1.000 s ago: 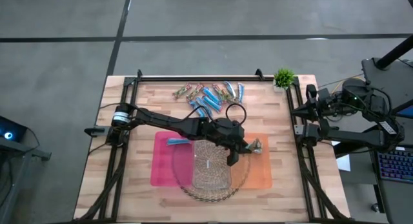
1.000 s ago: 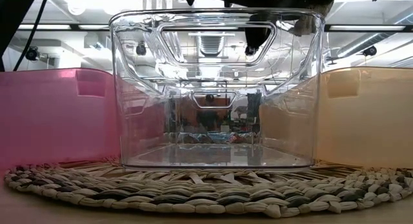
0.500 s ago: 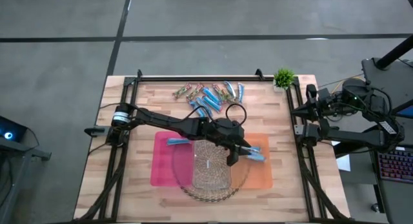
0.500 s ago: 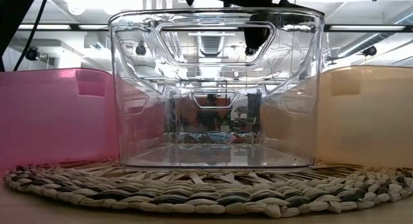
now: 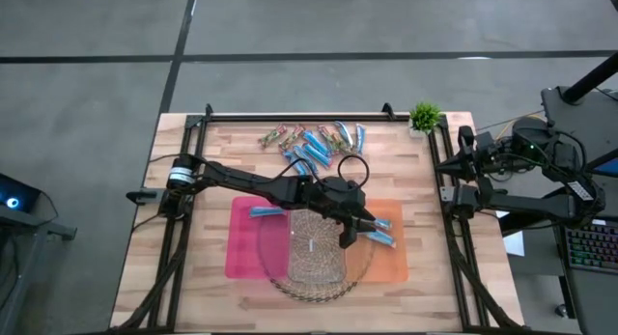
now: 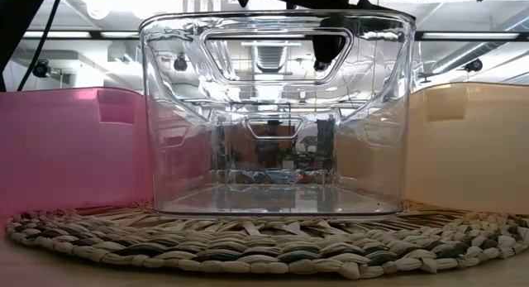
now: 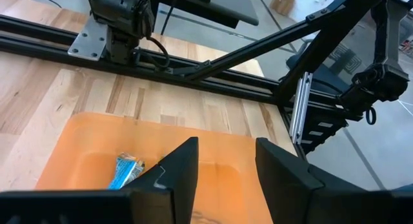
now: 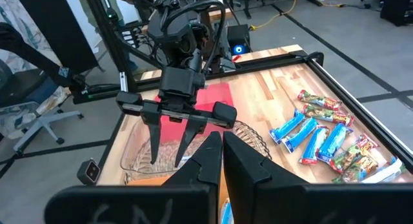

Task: Pick and place Granola Bars by type
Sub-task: Put the red granola bar into the pink bin

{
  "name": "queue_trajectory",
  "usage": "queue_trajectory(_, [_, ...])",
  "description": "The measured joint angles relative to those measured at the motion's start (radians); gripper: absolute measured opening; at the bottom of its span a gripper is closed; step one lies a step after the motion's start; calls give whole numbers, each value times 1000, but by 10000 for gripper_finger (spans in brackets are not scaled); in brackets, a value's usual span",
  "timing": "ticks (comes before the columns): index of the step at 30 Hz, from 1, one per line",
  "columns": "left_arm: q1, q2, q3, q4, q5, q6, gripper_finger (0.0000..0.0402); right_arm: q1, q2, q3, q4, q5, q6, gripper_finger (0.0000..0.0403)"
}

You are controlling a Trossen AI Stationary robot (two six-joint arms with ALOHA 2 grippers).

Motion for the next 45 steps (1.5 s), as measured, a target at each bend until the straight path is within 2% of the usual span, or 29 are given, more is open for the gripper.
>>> queue_trajectory(6, [0,0,0,0,0,30,106,0,0,0,0,0,-7,8])
queue_trajectory(15, [0,0,0,3,0,55,7,0,0,0,0,0,-8,8])
queue_trajectory(25, [0,-19,0,-5,-2,98,0,0,0,0,-1,0,-7,8])
queue_trajectory(29, [-2,-62,0,-39,-34,138,0,0,0,0,-1,0,-4,8])
queue_trajectory(34, [-2,-157,0,-175,-165,184,0,0,0,0,-1,0,1,8])
queue_trajectory(40, [0,-277,-33,-283,-235,190,0,0,16,1,-2,21,34,8])
queue_trajectory(45, [0,-421,-163,-286,-284,174,0,0,57,1,-2,34,39,8])
